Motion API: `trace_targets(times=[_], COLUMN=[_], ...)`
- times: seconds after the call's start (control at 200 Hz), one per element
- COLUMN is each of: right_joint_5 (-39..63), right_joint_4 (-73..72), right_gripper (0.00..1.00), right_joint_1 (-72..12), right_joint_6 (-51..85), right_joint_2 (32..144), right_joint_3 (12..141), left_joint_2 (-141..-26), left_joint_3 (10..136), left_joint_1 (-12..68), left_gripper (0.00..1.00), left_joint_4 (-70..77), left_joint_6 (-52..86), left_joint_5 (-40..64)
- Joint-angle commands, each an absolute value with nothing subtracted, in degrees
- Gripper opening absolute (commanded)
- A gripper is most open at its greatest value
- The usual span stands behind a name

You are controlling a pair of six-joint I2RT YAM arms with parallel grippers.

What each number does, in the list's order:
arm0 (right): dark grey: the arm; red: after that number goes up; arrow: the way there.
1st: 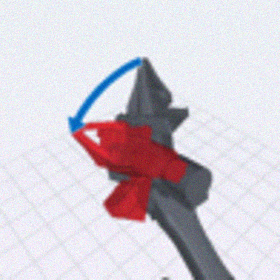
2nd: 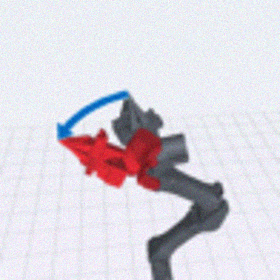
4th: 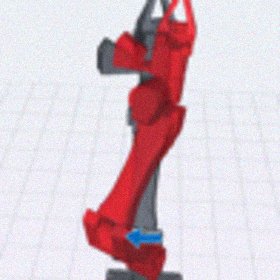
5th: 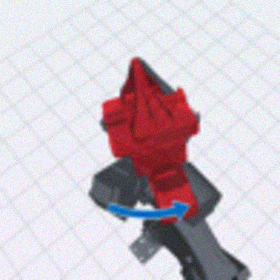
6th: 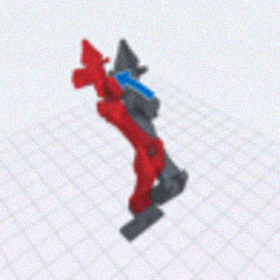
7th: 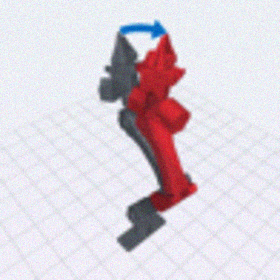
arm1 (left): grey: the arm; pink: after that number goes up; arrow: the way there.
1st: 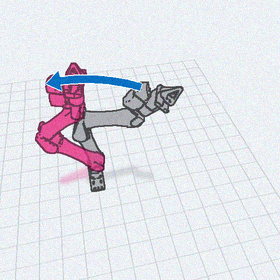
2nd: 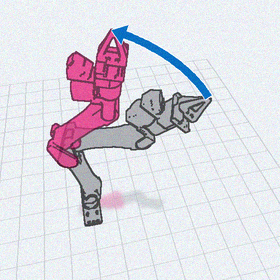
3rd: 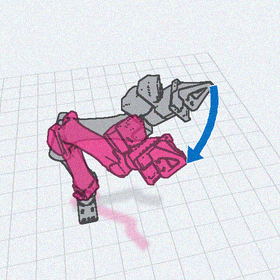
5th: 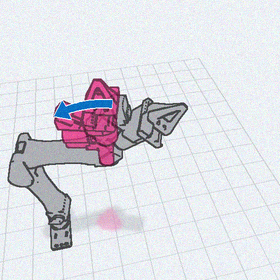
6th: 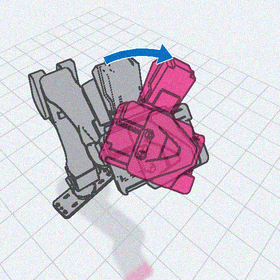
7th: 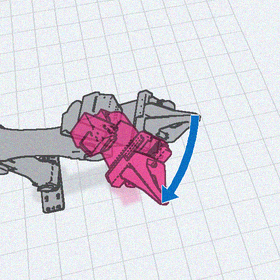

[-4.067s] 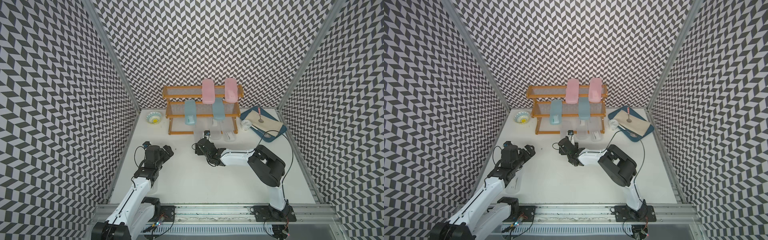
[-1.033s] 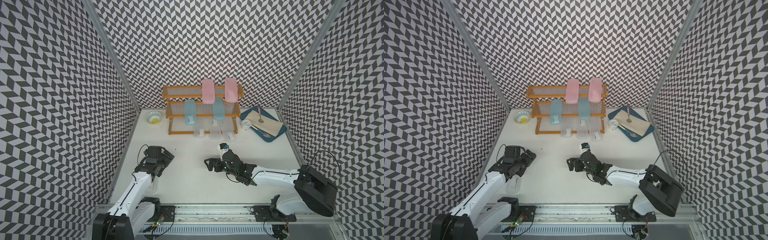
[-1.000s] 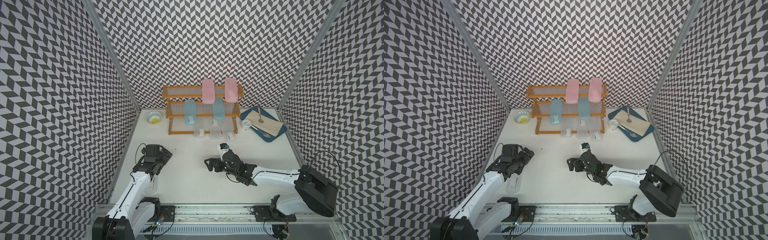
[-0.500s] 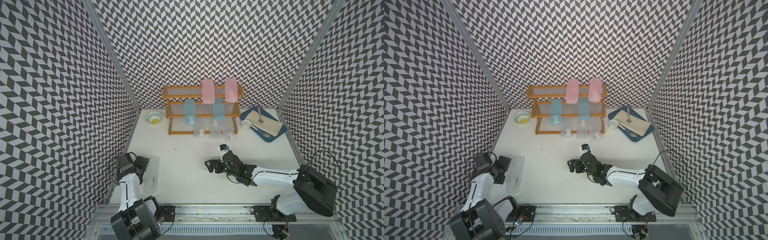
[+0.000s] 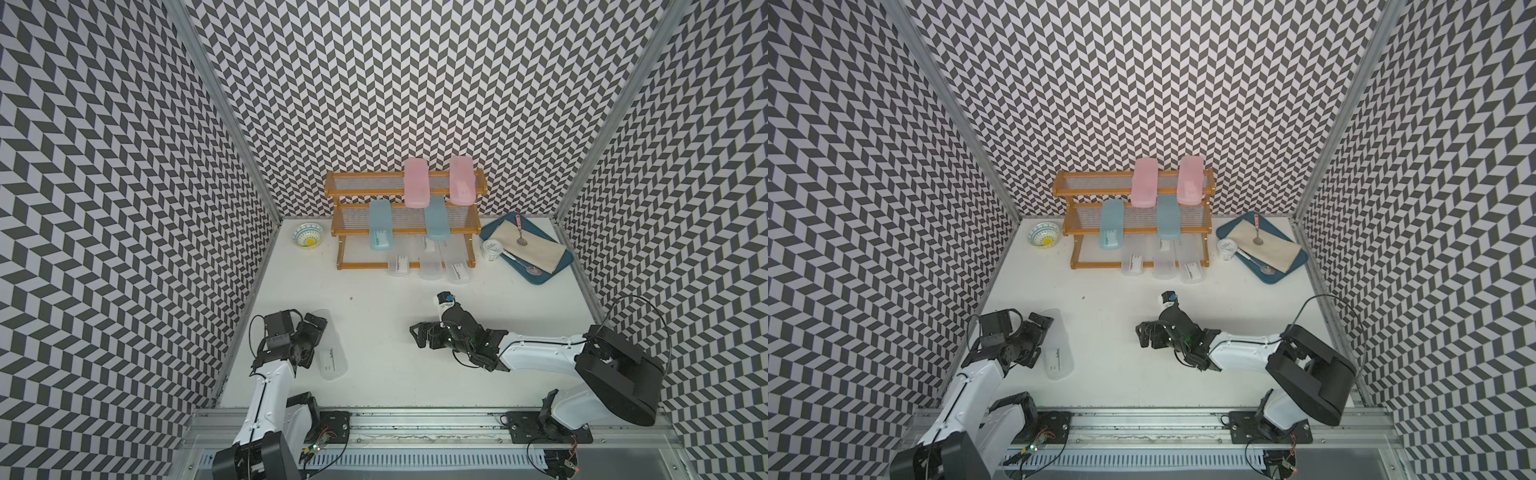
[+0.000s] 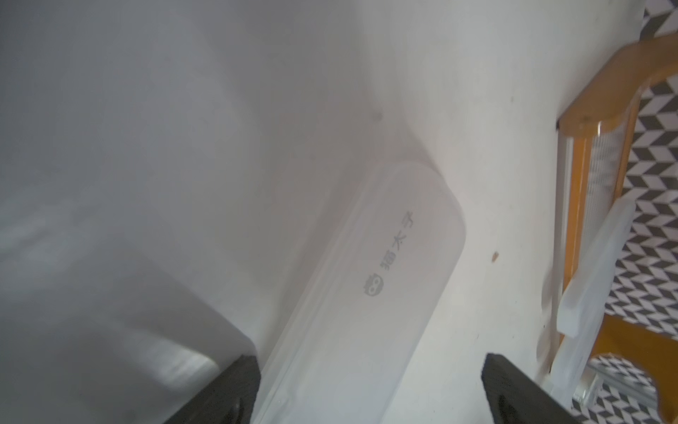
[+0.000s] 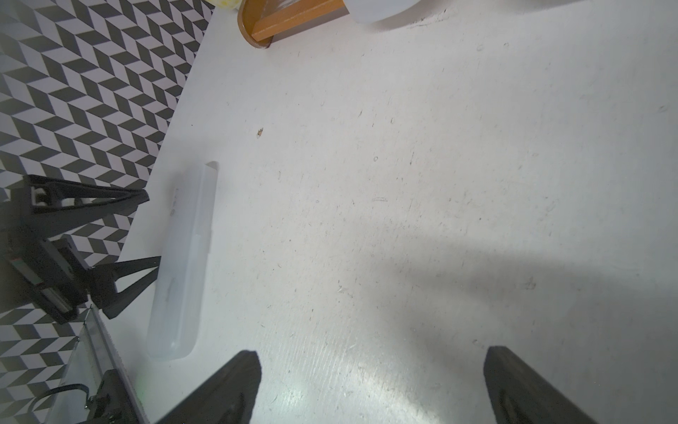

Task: Place the pencil cases on the shelf according to color
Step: Move the pencil case to the center of the board, then pick up the pencil case from the center of the board.

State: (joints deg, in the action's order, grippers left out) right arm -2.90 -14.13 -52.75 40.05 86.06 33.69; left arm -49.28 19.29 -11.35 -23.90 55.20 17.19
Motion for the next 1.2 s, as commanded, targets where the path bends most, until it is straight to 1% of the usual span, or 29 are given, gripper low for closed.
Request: trace_targets(times=[0.0, 0.115, 0.195, 0.27, 0.371, 0.446, 0.541, 0.621, 0.736, 0.951, 1.192], right_joint_5=[-3.25, -3.3, -2.29, -0.88, -0.77, -2.8, -4.06, -4.85, -7.31, -12.49, -16.68], right_joint_4=[-15.21, -15.37, -16.12, -16.42, -14.96, -13.83, -14.78, -16.61, -17.07, -13.56, -7.43], right_gripper=[1.0, 1.0, 0.99, 0.99, 1.0, 1.0, 1.0, 0.99, 0.99, 0.99, 1.0], right_joint_1=[-53.08, -53.06, -53.07, -53.24, -55.12, -58.17, -62.21, -65.39, -70.02, -75.67, -77.52], right_joint_6=[39.64, 39.3, 38.04, 36.29, 33.41, 32.67, 33.51, 35.12, 36.32, 35.65, 33.75], right_joint_2=[84.39, 82.25, 80.55, 79.19, 78.47, 78.75, 80.43, 83.15, 88.79, 100.53, 109.87], right_joint_3=[33.25, 31.78, 30.72, 30.34, 31.62, 33.01, 34.47, 36.13, 40.8, 51.49, 60.76], left_joint_2=[-46.94, -48.51, -51.19, -53.43, -55.82, -56.66, -57.36, -58.25, -59.27, -59.07, -56.06], left_joint_3=[19.86, 23.68, 27.4, 31.3, 37.22, 42.05, 48.28, 52.63, 56.63, 57.07, 52.17], left_joint_1=[-2.09, 7.68, 12.21, 14.4, 14.68, 14.1, 12.46, 9.03, 2.65, -3.08, -6.47], left_gripper=[1.0, 1.0, 1.0, 0.99, 1.0, 1.0, 1.0, 1.0, 1.0, 1.0, 1.0], left_joint_4=[-22.31, -23.8, -26.18, -27.83, -30.62, -31.93, -32.38, -32.26, -32.65, -32.52, -29.93], left_joint_6=[62.67, 63.75, 61.79, 57.02, 48.79, 42.12, 33.73, 27.56, 22.81, 16.37, 15.26], left_joint_5=[10.13, 3.0, -1.88, -5.08, -9.32, -11.92, -12.11, -8.48, -2.15, 3.23, 4.09])
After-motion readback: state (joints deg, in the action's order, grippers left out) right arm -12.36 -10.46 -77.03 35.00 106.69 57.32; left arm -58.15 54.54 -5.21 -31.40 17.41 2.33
